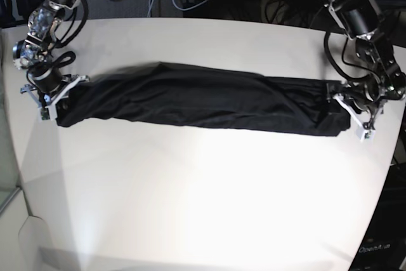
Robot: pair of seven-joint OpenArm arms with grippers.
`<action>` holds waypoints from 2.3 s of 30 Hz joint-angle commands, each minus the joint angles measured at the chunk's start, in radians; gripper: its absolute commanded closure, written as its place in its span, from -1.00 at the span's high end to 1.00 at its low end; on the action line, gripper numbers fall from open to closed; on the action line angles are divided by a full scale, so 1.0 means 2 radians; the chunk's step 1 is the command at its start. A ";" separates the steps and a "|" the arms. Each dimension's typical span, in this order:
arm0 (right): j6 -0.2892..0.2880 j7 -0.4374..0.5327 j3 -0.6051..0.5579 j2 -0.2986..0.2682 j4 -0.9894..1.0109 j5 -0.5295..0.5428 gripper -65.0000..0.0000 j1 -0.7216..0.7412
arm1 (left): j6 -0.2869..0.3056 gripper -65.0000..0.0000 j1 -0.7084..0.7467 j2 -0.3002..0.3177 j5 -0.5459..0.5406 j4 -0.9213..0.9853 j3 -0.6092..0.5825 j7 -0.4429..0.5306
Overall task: Fold the T-shirt properly
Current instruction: 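Regrasp the strip end with the left gripper and pull it taut, then hold both strip ends and stretch the shirt straight between grippers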
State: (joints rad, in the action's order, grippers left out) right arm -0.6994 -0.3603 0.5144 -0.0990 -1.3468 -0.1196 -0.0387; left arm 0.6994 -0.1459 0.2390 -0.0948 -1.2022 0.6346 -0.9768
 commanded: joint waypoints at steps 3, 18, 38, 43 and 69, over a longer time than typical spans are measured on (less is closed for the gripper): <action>0.001 -0.015 -0.001 -0.003 -0.003 -0.010 -0.83 0.001 | -0.001 0.72 0.000 -0.002 0.003 0.026 -0.001 -0.016; 0.001 -0.015 -0.001 -0.002 -0.003 -0.010 -0.83 0.001 | -0.001 0.72 0.004 0.000 -0.032 -0.069 0.003 -0.033; 0.001 -0.015 -0.001 -0.002 -0.003 -0.010 -0.83 0.001 | -0.001 0.72 -0.016 0.037 -0.030 -0.035 0.041 -0.038; 0.001 -0.015 -0.001 -0.002 -0.003 -0.010 -0.83 0.001 | -0.001 0.72 -0.017 0.037 -0.030 -0.021 0.040 -0.034; 0.001 -0.015 -0.014 -0.002 -0.003 -0.010 -0.83 0.001 | -0.001 0.72 -0.028 0.032 -0.035 -0.021 0.040 -0.044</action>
State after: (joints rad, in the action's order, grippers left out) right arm -0.6971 -0.3614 0.4911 -0.0998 -1.3483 -0.1211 -0.0387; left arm 0.6956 -0.1776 0.2840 -0.1539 -1.2308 0.7128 -1.0817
